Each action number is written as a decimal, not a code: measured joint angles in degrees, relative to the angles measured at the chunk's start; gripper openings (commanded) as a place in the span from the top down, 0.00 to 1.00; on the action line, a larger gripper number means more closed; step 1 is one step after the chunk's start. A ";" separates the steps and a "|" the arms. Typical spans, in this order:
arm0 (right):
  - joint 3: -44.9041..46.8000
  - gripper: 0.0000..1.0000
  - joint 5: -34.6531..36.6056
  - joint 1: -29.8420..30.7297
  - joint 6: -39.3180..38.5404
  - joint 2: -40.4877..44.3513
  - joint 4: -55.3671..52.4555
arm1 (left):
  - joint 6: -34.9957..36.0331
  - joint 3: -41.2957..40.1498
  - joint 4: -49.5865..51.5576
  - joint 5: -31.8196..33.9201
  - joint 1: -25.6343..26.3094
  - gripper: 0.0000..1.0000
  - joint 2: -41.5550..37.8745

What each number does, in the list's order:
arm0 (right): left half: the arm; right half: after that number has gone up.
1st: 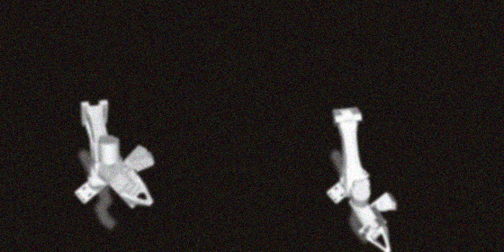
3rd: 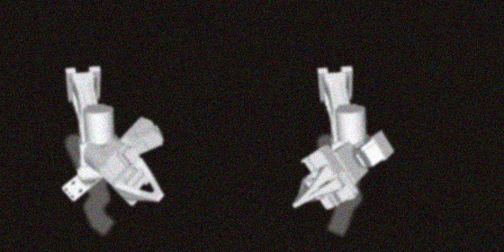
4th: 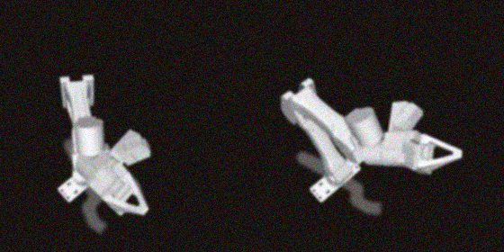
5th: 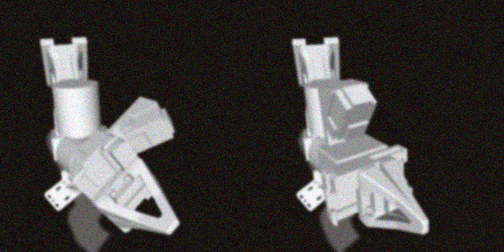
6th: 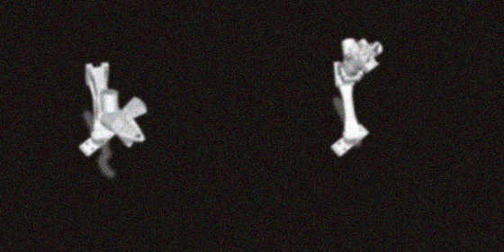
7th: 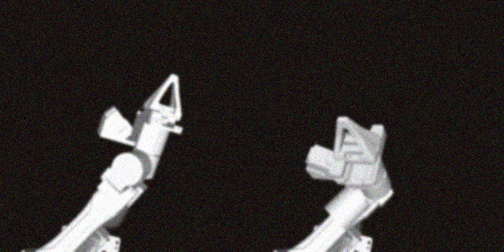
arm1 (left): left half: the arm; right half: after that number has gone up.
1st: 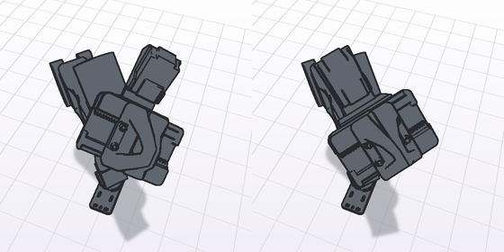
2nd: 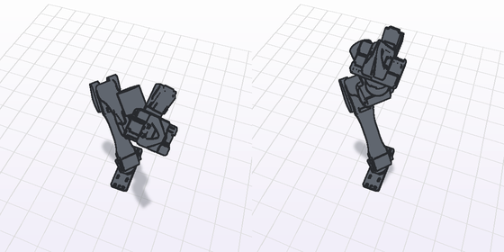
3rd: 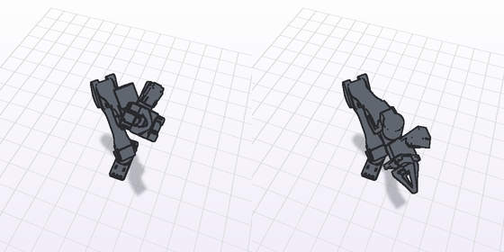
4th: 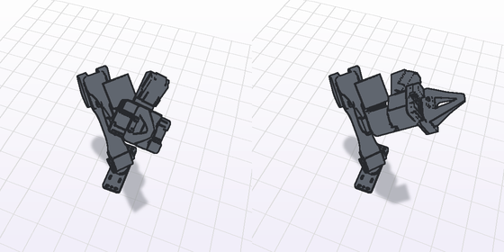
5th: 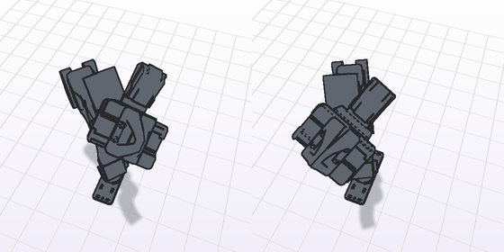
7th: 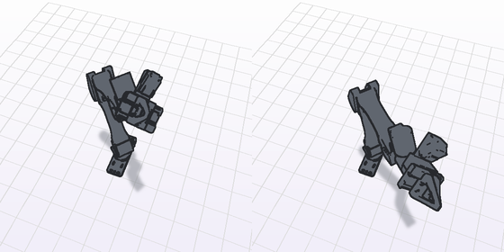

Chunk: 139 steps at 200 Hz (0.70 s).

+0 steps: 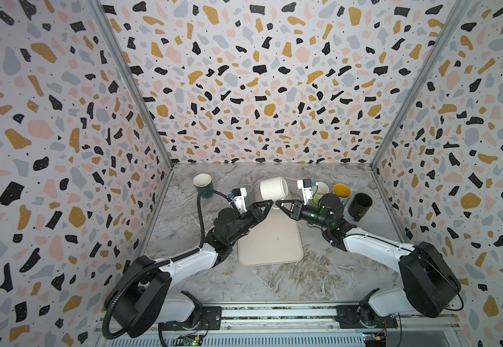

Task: Turn the mug right side up
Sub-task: Place the mug at the top-left of the table.

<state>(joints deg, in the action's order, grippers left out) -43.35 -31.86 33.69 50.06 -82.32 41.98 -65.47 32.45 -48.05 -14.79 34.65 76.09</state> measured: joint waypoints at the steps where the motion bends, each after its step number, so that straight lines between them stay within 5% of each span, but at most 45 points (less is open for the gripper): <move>1: 0.00 1.00 -0.02 0.00 0.00 -0.02 0.02 | -0.04 0.00 0.00 0.00 0.00 0.58 0.02; 67: 0.00 1.00 -0.76 -0.09 0.55 -0.92 0.96 | -1.07 0.00 -1.60 -1.27 0.02 0.70 1.44; 139: 0.00 1.00 -1.20 -0.09 1.09 -2.51 1.38 | -1.57 0.04 -1.84 -3.02 0.00 0.71 3.93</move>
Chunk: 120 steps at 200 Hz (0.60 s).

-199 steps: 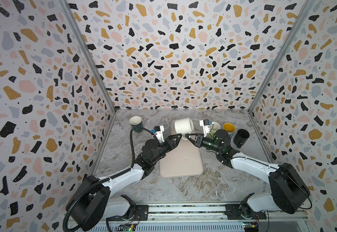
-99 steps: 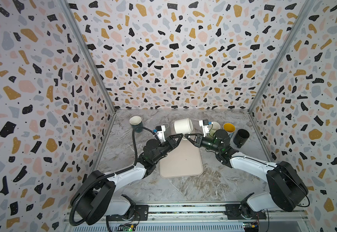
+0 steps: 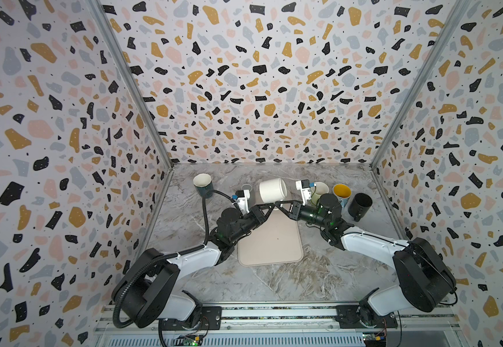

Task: Turn the mug right side up
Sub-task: Place the mug at the top-left of the table.

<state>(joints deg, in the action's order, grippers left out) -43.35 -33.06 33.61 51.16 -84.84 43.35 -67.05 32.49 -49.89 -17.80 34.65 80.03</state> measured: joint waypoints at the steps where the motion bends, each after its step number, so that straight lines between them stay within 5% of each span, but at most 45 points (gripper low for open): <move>1: 0.00 1.00 0.00 0.00 0.00 0.00 0.00 | 0.00 0.00 0.00 -0.02 0.00 0.71 0.04; 120: -0.02 1.00 -0.09 0.61 0.50 -0.50 1.16 | -0.07 0.02 -0.28 -0.59 -0.15 0.64 0.46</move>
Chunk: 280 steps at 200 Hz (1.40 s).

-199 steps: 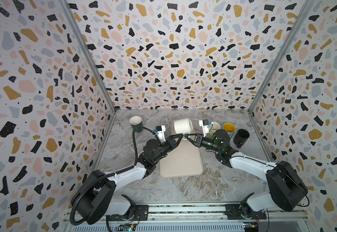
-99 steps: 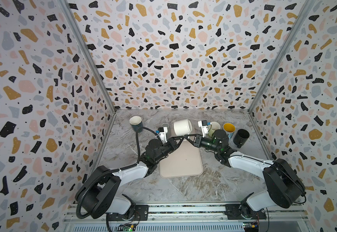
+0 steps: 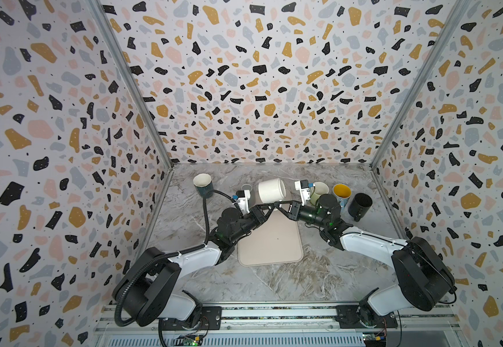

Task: Turn the mug right side up
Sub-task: Place the mug at the top-left of the table.

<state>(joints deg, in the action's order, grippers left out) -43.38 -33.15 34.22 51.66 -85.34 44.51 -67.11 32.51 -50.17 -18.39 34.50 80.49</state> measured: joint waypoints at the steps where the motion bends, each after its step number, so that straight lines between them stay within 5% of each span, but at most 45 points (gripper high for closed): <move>1: 0.00 1.00 0.00 0.04 0.04 -0.02 0.04 | 0.00 0.00 0.00 0.00 0.00 0.64 0.00; 121: -0.85 1.00 -0.42 0.39 1.90 -1.53 1.40 | 0.46 0.44 0.31 0.28 -0.55 0.66 0.28; 227: -0.87 1.00 -0.70 -0.15 4.61 -2.54 4.15 | -0.35 1.18 -2.89 -0.74 -1.07 0.81 1.51; 280: -0.87 1.00 -1.55 -0.61 4.50 -3.61 7.65 | -1.66 1.18 -4.98 -0.96 -1.40 0.97 1.51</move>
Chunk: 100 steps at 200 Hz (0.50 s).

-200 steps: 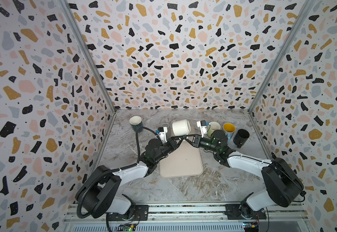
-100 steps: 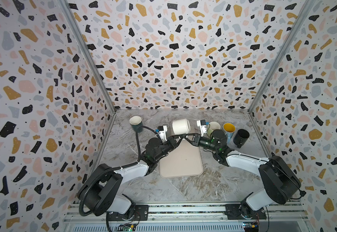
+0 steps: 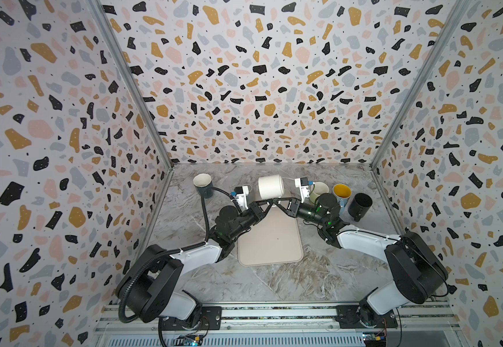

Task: Turn the mug right side up
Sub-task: Place the mug at the top-left of the table.

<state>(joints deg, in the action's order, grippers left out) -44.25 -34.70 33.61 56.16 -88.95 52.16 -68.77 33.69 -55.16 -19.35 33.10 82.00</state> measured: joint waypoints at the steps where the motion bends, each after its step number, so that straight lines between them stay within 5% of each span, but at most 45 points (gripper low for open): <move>1: 0.00 1.00 -0.04 -0.02 0.00 -0.04 0.07 | 0.00 0.00 0.00 0.00 0.00 0.97 0.00; 68: 0.00 1.00 -0.92 -0.28 0.11 -1.01 1.40 | 0.46 0.00 0.57 0.20 -0.04 1.00 0.00; 100: 0.00 0.92 -1.14 -0.37 0.09 -1.27 1.33 | 0.83 0.00 1.25 0.28 -0.04 1.00 0.00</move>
<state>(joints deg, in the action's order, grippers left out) -44.25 -35.83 33.23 56.25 -90.21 53.49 -67.94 33.69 -53.91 -19.07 33.06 82.00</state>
